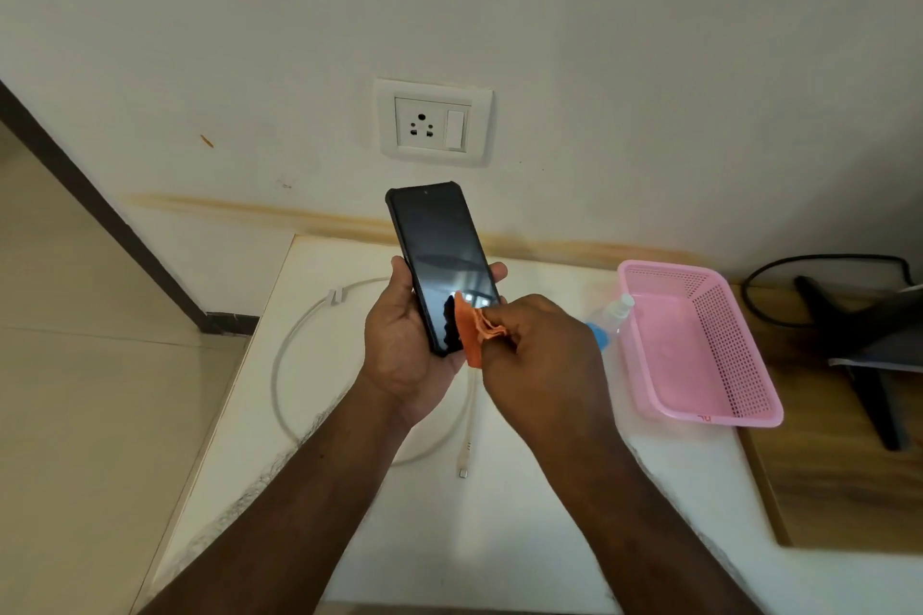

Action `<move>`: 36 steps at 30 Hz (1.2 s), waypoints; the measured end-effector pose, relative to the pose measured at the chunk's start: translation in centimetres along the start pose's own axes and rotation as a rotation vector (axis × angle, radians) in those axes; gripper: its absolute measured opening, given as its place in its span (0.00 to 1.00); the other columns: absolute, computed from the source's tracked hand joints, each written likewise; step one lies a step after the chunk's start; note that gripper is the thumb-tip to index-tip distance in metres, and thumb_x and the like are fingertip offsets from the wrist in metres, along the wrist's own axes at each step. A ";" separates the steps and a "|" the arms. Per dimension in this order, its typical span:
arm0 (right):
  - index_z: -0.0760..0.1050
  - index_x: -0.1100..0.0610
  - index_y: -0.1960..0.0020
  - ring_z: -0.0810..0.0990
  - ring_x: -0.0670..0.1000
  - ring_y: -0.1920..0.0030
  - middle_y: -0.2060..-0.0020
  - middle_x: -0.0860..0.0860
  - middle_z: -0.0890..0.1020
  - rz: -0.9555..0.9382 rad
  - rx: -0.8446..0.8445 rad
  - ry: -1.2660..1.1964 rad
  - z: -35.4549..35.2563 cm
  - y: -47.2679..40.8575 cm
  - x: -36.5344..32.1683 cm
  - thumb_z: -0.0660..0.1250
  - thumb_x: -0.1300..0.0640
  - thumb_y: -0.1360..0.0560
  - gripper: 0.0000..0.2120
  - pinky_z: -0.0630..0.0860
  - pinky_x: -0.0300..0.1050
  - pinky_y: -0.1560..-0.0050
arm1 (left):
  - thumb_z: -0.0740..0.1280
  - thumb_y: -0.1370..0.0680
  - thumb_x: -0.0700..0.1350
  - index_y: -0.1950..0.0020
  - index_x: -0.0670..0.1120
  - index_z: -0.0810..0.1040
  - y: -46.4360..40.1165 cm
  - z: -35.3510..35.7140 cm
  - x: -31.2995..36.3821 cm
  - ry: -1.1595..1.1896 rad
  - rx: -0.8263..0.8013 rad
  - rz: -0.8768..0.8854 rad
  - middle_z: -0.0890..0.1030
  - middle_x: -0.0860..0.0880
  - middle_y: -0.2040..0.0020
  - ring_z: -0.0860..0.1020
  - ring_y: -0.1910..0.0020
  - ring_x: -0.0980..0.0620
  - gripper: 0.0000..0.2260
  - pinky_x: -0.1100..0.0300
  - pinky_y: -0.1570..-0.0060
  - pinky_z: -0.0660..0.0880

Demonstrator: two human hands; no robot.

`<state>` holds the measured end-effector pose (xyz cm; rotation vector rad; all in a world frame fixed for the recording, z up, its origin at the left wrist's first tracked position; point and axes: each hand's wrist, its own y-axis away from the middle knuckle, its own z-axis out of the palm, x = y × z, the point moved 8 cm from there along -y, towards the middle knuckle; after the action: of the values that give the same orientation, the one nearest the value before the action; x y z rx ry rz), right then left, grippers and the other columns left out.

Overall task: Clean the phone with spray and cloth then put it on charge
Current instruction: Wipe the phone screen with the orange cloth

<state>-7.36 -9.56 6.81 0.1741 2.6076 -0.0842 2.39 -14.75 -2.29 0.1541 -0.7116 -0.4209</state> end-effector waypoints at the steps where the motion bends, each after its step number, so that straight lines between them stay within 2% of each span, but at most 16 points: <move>1: 0.82 0.49 0.46 0.76 0.45 0.59 0.56 0.47 0.79 0.003 0.032 -0.018 -0.5 -0.1 0.2 0.65 0.51 0.23 0.09 0.67 0.29 0.60 | 0.48 0.18 0.65 0.31 0.47 0.78 0.0 0.0 0.1 0.008 -0.002 0.001 0.78 0.36 0.34 0.78 0.36 0.39 0.31 0.44 0.35 0.73; 4: 0.82 0.49 0.54 0.75 0.45 0.63 0.60 0.45 0.80 0.000 0.247 -0.086 -3.7 -0.3 0.8 0.66 0.54 0.24 0.06 0.65 0.28 0.64 | 0.47 0.18 0.65 0.34 0.47 0.80 0.1 0.2 0.5 0.017 -0.032 0.004 0.79 0.37 0.35 0.80 0.42 0.39 0.31 0.45 0.48 0.77; 7: 0.83 0.49 0.48 0.76 0.44 0.58 0.54 0.46 0.81 -0.029 0.384 -0.109 -6.2 -0.9 1.6 0.67 0.55 0.24 0.08 0.66 0.26 0.60 | 0.46 0.18 0.65 0.34 0.46 0.80 0.3 0.8 0.6 -0.010 -0.083 -0.001 0.78 0.37 0.34 0.79 0.46 0.38 0.32 0.49 0.57 0.78; 11: 0.82 0.51 0.43 0.74 0.40 0.55 0.52 0.46 0.79 -0.142 0.340 -0.097 -6.2 -2.7 0.5 0.67 0.63 0.25 0.14 0.67 0.23 0.56 | 0.46 0.18 0.65 0.36 0.47 0.81 0.4 1.1 0.3 -0.063 -0.088 -0.005 0.80 0.37 0.36 0.80 0.46 0.37 0.32 0.49 0.58 0.78; 12: 0.82 0.52 0.42 0.74 0.42 0.55 0.52 0.47 0.78 -0.181 0.305 -0.056 -5.7 -3.0 0.0 0.66 0.65 0.25 0.15 0.68 0.24 0.55 | 0.47 0.18 0.65 0.37 0.48 0.82 0.4 1.1 0.2 -0.074 -0.085 -0.004 0.81 0.38 0.38 0.81 0.47 0.37 0.31 0.49 0.59 0.78; 14: 0.82 0.53 0.42 0.76 0.50 0.52 0.52 0.50 0.78 -0.236 0.191 0.008 -4.1 -3.2 -1.1 0.65 0.65 0.27 0.17 0.75 0.37 0.52 | 0.49 0.19 0.65 0.40 0.50 0.84 0.3 1.1 0.0 -0.090 -0.063 0.002 0.83 0.40 0.42 0.83 0.50 0.39 0.30 0.48 0.61 0.80; 15: 0.81 0.54 0.42 0.77 0.53 0.51 0.51 0.52 0.78 -0.260 0.131 0.040 -3.1 -3.0 -1.4 0.65 0.65 0.28 0.17 0.77 0.43 0.51 | 0.49 0.19 0.66 0.42 0.51 0.85 0.3 1.0 0.0 -0.097 -0.054 0.003 0.84 0.41 0.43 0.84 0.50 0.41 0.30 0.48 0.61 0.81; 17: 0.80 0.55 0.40 0.77 0.55 0.48 0.48 0.53 0.79 -0.283 0.048 0.095 -1.4 -2.4 -1.7 0.66 0.64 0.28 0.18 0.77 0.46 0.47 | 0.48 0.19 0.66 0.45 0.52 0.86 0.2 0.9 -0.1 -0.095 -0.040 -0.004 0.85 0.44 0.44 0.85 0.49 0.44 0.30 0.50 0.60 0.82; 19: 0.78 0.54 0.37 0.78 0.55 0.46 0.46 0.53 0.80 -0.260 0.025 0.081 -0.6 -1.6 -1.3 0.67 0.63 0.27 0.19 0.77 0.46 0.44 | 0.48 0.19 0.66 0.44 0.52 0.86 0.1 0.5 -0.2 -0.074 -0.017 -0.018 0.85 0.44 0.43 0.85 0.47 0.44 0.31 0.50 0.58 0.82; 22: 0.77 0.51 0.36 0.79 0.52 0.49 0.48 0.50 0.80 -0.215 0.039 0.025 -0.2 -0.3 -0.6 0.67 0.62 0.26 0.20 0.79 0.45 0.47 | 0.47 0.18 0.66 0.36 0.50 0.81 0.1 0.2 -0.1 -0.068 -0.006 -0.019 0.82 0.40 0.38 0.83 0.43 0.42 0.30 0.47 0.52 0.82; 25: 0.77 0.48 0.36 0.77 0.46 0.57 0.51 0.46 0.79 -0.121 0.048 0.023 0.6 0.8 -0.2 0.65 0.59 0.24 0.18 0.76 0.36 0.53 | 0.47 0.18 0.65 0.32 0.49 0.78 0.1 0.3 0.0 -0.084 -0.030 0.011 0.80 0.37 0.37 0.82 0.45 0.41 0.30 0.44 0.45 0.79; 27: 0.77 0.48 0.37 0.76 0.45 0.56 0.49 0.46 0.79 -0.057 0.048 -0.011 1.1 1.1 -0.5 0.64 0.55 0.23 0.15 0.76 0.35 0.49 | 0.48 0.18 0.64 0.30 0.48 0.76 0.1 0.6 0.0 -0.080 -0.047 0.030 0.79 0.35 0.37 0.81 0.45 0.39 0.29 0.42 0.40 0.76; 30: 0.77 0.47 0.37 0.79 0.47 0.49 0.46 0.45 0.80 0.017 -0.016 -0.113 1.8 1.4 -1.3 0.64 0.52 0.21 0.13 0.77 0.40 0.42 | 0.49 0.18 0.64 0.27 0.45 0.72 0.3 0.9 -0.2 -0.079 -0.053 0.027 0.78 0.33 0.36 0.78 0.43 0.37 0.31 0.39 0.35 0.71; 31: 0.78 0.46 0.40 0.79 0.46 0.51 0.49 0.44 0.81 0.032 -0.038 -0.158 2.0 1.3 -1.5 0.64 0.50 0.21 0.11 0.77 0.39 0.44 | 0.50 0.19 0.64 0.27 0.44 0.72 0.3 1.0 -0.2 -0.081 -0.056 0.023 0.78 0.33 0.37 0.78 0.43 0.36 0.31 0.40 0.35 0.70; 34: 0.81 0.46 0.53 0.80 0.44 0.61 0.63 0.42 0.82 0.117 -0.055 -0.426 1.7 0.6 -0.9 0.66 0.47 0.22 0.06 0.75 0.29 0.60 | 0.49 0.18 0.64 0.27 0.43 0.73 0.4 1.0 -0.1 -0.094 -0.049 0.020 0.78 0.32 0.36 0.77 0.39 0.36 0.31 0.41 0.35 0.70; 36: 0.82 0.45 0.58 0.82 0.43 0.62 0.64 0.44 0.83 0.193 -0.056 -0.694 1.0 0.0 0.0 0.69 0.54 0.23 0.06 0.75 0.30 0.64 | 0.50 0.18 0.64 0.30 0.45 0.75 0.5 1.0 0.0 -0.108 -0.040 0.011 0.79 0.34 0.37 0.79 0.39 0.38 0.30 0.43 0.40 0.74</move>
<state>-6.89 -9.63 5.93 0.3121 1.8900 0.0001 1.90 -14.29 -1.45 0.0904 -0.8094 -0.4352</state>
